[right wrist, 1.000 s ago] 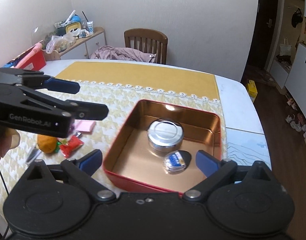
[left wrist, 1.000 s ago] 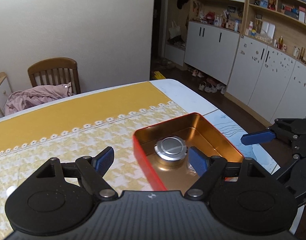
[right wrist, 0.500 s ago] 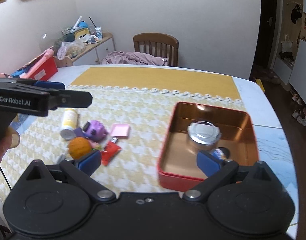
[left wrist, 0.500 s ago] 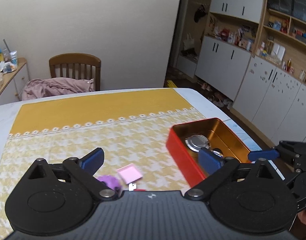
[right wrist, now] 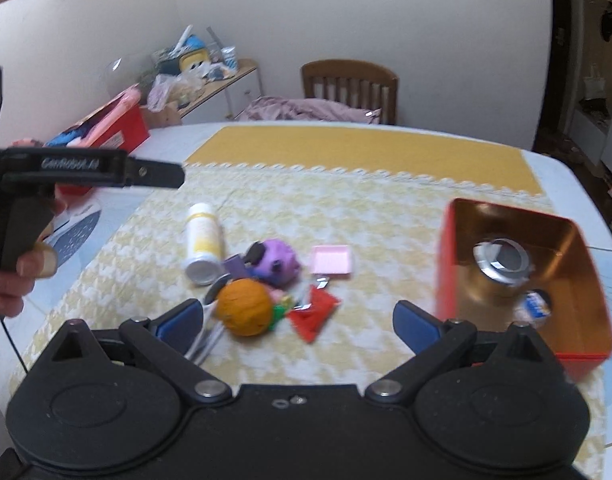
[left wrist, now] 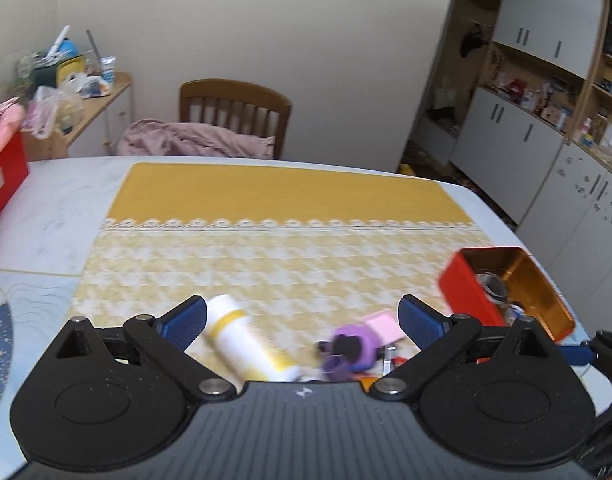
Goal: Organize rigid objects
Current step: 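Move both open tools back over the remaining items on the mat, then grasp the white-and-yellow pill bottle with the left tool while the right tool grasps the orange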
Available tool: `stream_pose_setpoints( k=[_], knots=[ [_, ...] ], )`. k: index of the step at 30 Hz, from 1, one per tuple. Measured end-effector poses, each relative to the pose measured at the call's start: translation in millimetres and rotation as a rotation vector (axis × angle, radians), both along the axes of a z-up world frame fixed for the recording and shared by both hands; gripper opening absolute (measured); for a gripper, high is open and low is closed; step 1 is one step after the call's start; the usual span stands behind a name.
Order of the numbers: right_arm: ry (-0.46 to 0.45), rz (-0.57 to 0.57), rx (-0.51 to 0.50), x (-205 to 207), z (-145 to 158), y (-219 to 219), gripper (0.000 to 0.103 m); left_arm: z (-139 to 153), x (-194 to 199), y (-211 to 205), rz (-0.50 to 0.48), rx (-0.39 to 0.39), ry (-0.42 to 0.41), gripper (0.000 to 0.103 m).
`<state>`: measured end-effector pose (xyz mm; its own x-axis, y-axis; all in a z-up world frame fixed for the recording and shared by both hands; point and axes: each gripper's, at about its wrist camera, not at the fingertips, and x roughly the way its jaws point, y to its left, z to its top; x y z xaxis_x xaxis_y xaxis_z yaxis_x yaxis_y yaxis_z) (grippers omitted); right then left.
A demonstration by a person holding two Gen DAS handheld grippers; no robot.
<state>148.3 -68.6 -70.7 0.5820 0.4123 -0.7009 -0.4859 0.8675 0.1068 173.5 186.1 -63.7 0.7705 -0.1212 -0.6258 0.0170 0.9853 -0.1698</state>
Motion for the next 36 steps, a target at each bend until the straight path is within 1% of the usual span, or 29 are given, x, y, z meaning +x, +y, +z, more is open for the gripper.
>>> stream_pose_setpoints(
  k=[2,7,12,15,19,26,29,33,36],
  knots=[
    [0.014,0.018,-0.013,0.0,-5.7,13.2,0.099,-5.5,0.7,11.0,0.006,-0.004,0.01,0.102],
    [0.035,0.047,-0.05,4.1,-19.9,41.4,0.099,-27.6,10.6,30.1,0.036,-0.034,0.063,0.102],
    [0.072,0.035,-0.072,16.7,-34.6,57.4,0.095,-46.8,26.0,38.1,0.084,-0.013,0.096,0.102],
    [0.085,0.027,-0.094,24.8,-44.0,63.7,0.09,-58.1,37.1,41.4,0.099,0.0,0.116,0.102],
    [0.112,0.005,-0.098,35.5,-54.6,67.9,0.086,-71.8,50.5,40.1,0.11,0.018,0.158,0.102],
    [0.107,0.022,-0.116,42.4,-60.9,78.7,0.084,-83.4,65.0,25.1,0.092,0.095,0.169,0.102],
    [0.111,0.034,-0.12,45.3,-62.5,82.8,0.083,-91.4,71.1,22.3,0.087,0.088,0.206,0.102],
    [0.118,0.042,-0.124,47.8,-65.8,86.2,0.078,-98.1,75.2,20.1,0.085,0.088,0.228,0.102],
    [0.13,0.045,-0.126,50.5,-68.6,86.8,0.074,-100.6,78.0,20.5,0.081,0.068,0.237,0.101]
  ],
)
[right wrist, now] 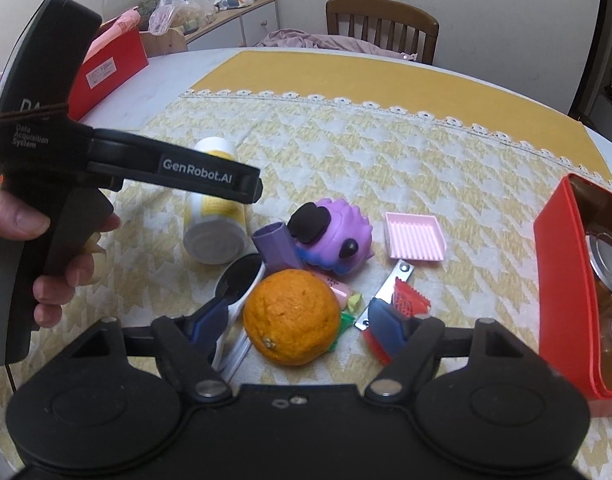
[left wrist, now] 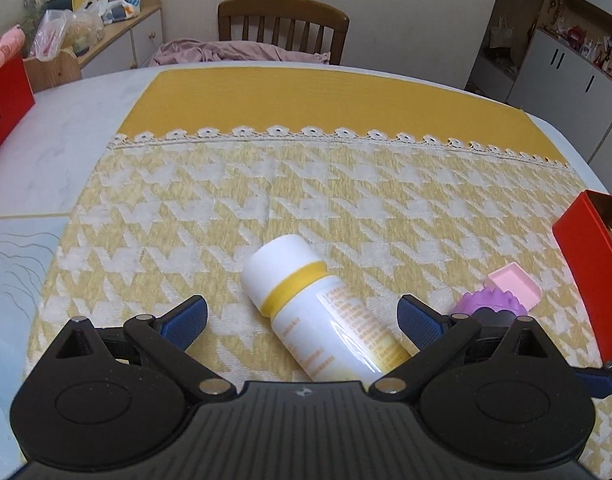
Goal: Organize rigid objects
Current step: 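Grasp the white-and-yellow pill bottle with the left tool while the right tool grasps the orange, then carry the pill bottle with the left tool while the right tool carries the orange to the red box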
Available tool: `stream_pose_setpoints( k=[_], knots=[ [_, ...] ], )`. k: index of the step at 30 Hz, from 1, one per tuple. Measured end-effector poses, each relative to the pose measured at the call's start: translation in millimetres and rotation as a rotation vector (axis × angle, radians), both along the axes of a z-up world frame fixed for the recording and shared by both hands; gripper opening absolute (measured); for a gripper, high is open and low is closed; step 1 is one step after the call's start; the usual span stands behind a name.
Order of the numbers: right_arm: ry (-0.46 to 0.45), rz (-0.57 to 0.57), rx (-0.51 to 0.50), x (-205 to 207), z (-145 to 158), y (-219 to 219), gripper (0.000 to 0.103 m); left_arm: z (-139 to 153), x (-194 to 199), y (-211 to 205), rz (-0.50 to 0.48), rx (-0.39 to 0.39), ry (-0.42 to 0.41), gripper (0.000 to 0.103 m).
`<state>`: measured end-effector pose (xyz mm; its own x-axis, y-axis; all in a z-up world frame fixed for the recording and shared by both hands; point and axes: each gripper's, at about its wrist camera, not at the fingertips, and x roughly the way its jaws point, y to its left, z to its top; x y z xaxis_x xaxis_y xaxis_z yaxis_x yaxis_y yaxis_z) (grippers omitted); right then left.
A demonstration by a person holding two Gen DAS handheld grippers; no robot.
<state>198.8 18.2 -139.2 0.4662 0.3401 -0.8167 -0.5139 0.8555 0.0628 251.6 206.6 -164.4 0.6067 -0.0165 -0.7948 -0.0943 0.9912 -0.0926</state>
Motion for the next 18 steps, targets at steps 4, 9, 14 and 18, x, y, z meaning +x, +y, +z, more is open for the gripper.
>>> stream_pose_setpoints(
  k=[4,9,14,18],
  knots=[
    [0.012,-0.002,0.009,1.6,-3.4,-1.4,0.07,-3.6,3.1,-0.3,-0.013,-0.003,0.017,0.09],
    [0.02,-0.008,0.029,0.7,-2.1,-2.9,0.055,-2.8,1.2,-0.5,-0.032,-0.034,0.017,0.073],
    [0.028,-0.015,0.045,0.9,-2.0,-5.1,0.053,0.4,-2.6,-4.3,-0.044,-0.031,0.018,0.06],
    [0.019,-0.019,0.032,-2.9,-1.3,-3.2,0.053,2.6,-4.6,-3.0,-0.045,-0.024,0.016,0.056]
  ],
)
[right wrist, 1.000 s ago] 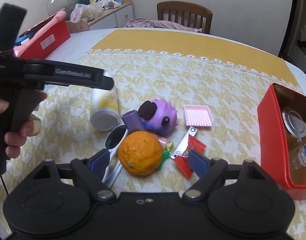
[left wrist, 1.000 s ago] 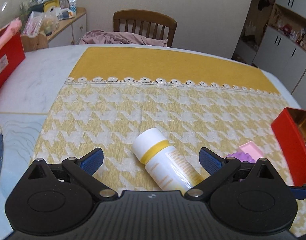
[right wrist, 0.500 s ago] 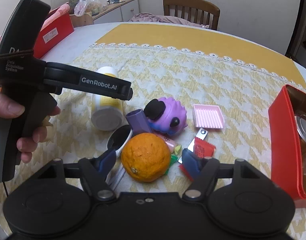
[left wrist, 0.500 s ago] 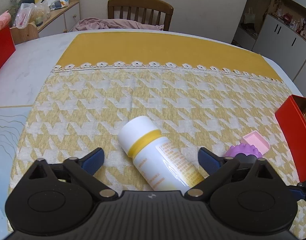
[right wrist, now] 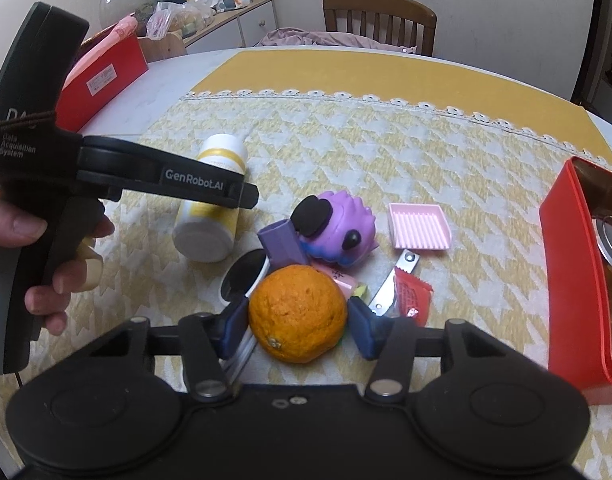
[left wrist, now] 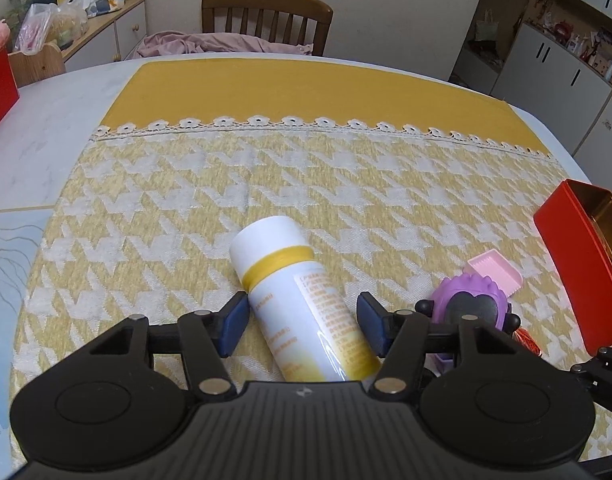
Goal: Organize rigid objects
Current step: 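Carry the pill bottle with the left tool while the right tool carries the orange to the red box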
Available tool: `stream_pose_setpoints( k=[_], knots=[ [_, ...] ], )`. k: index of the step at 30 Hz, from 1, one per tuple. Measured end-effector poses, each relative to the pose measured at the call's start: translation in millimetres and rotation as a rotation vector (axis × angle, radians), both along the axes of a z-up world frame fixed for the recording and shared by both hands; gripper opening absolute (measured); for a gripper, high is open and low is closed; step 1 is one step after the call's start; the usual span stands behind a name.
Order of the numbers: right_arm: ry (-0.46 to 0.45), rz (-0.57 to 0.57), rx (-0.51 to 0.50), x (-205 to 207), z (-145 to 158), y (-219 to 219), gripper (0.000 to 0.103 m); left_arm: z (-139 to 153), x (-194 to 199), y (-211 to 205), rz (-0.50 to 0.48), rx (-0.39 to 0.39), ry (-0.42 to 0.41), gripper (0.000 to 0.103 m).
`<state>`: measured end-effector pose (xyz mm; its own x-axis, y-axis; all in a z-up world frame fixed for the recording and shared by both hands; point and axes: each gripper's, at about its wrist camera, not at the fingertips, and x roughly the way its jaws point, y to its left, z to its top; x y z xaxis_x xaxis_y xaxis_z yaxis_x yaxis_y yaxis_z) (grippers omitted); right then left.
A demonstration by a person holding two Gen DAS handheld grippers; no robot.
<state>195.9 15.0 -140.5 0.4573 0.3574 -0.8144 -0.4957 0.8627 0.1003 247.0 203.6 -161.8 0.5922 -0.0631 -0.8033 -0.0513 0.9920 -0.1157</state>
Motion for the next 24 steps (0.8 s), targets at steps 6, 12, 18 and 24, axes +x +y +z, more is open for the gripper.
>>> stream_pose_setpoints(
  k=[6,12,18,24],
  knots=[
    [0.005,-0.011,-0.021,-8.4,2.9,-1.7,0.052,3.8,-4.1,4.0,0.002,0.006,-0.001,0.047],
    [-0.005,-0.03,0.005,-18.7,14.0,-17.0,0.052,4.4,-16.0,8.9,0.001,0.03,-0.007,0.047],
    [-0.017,-0.052,0.039,-26.2,28.4,-34.6,0.052,7.5,-31.4,17.5,0.015,0.032,0.004,0.046],
    [-0.042,-0.078,0.061,-30.7,45.3,-54.7,0.052,16.7,-47.3,20.7,0.025,0.012,0.01,0.046]
  ],
)
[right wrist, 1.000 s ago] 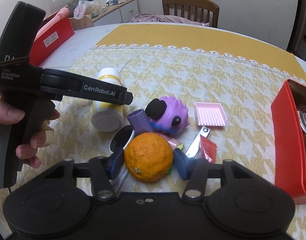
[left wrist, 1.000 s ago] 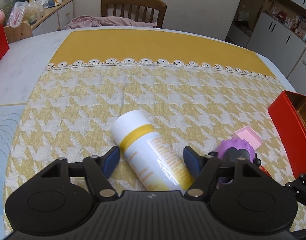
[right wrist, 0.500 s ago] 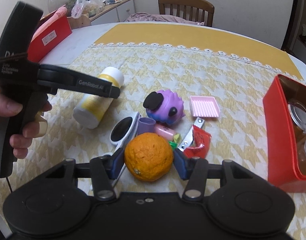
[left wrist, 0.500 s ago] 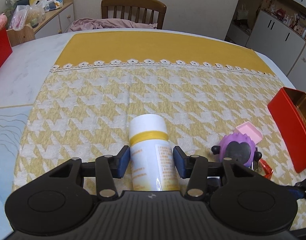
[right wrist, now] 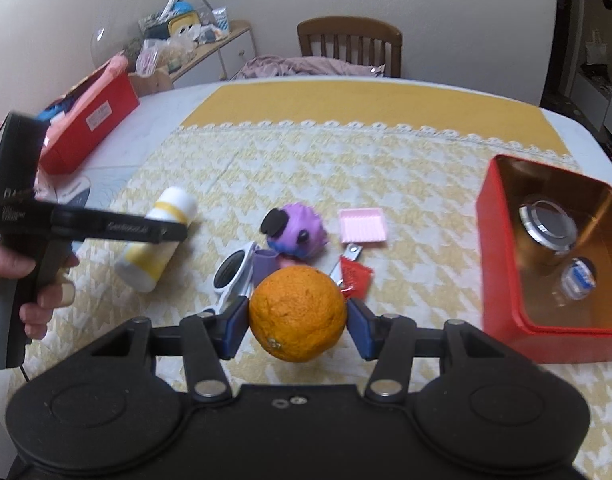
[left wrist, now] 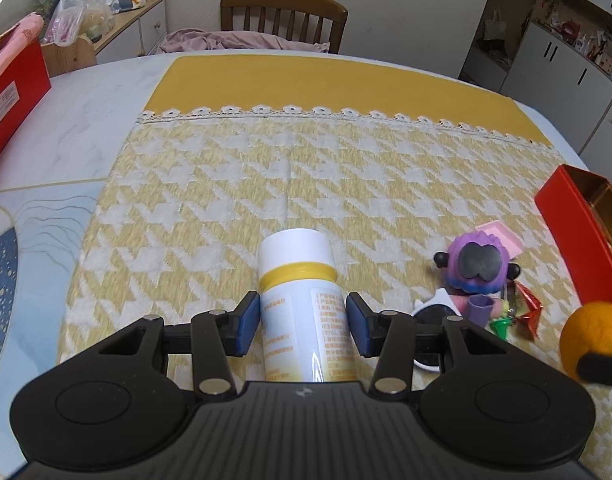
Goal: Organize rigid objects
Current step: 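Carry the pill bottle with the left tool while the right tool carries the orange to the red box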
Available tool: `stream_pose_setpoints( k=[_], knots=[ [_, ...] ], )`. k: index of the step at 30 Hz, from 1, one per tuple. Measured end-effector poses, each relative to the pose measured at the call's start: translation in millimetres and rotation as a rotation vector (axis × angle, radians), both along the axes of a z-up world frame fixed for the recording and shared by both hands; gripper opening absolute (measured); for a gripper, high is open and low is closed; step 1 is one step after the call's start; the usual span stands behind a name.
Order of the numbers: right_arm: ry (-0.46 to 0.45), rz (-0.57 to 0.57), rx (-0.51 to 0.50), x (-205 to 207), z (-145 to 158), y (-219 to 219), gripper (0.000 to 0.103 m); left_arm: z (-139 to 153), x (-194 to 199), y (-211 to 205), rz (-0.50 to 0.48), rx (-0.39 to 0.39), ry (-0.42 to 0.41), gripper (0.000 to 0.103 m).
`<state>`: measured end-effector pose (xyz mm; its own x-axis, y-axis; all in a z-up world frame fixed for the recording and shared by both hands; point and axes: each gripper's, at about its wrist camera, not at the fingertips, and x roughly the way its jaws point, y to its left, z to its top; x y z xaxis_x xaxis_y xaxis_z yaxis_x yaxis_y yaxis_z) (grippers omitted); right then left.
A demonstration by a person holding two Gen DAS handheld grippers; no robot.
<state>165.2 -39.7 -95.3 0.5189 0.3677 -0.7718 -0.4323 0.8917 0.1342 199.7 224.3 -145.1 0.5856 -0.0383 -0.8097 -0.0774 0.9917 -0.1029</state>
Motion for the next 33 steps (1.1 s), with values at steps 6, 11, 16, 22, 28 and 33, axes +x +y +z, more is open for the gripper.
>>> stream_pose_setpoints(
  k=[6,11,16,22,28,33],
  knots=[
    [-0.031,-0.027,0.01,-1.7,21.2,-28.6,0.052,10.5,-15.6,-6.8,-0.024,0.003,-0.015,0.046],
    [-0.057,-0.069,0.008,0.8,35.7,-59.1,0.052,24.5,-23.1,-18.4,-0.035,-0.004,-0.024,0.046],
    [-0.071,-0.121,0.012,8.1,41.5,-90.9,0.052,39.7,-25.5,-44.4,-0.083,0.004,-0.051,0.046],
    [-0.09,-0.156,0.005,16.6,44.3,-125.1,0.052,49.9,-20.3,-83.7,-0.137,-0.001,-0.056,0.046],
    [-0.099,-0.183,0.0,31.1,41.4,-158.0,0.052,56.8,-11.2,-133.7,-0.209,0.034,-0.089,0.046],
    [-0.089,-0.194,-0.003,45.4,35.2,-184.5,0.052,59.7,1.2,-172.7,-0.239,0.023,-0.086,0.046]
  ],
)
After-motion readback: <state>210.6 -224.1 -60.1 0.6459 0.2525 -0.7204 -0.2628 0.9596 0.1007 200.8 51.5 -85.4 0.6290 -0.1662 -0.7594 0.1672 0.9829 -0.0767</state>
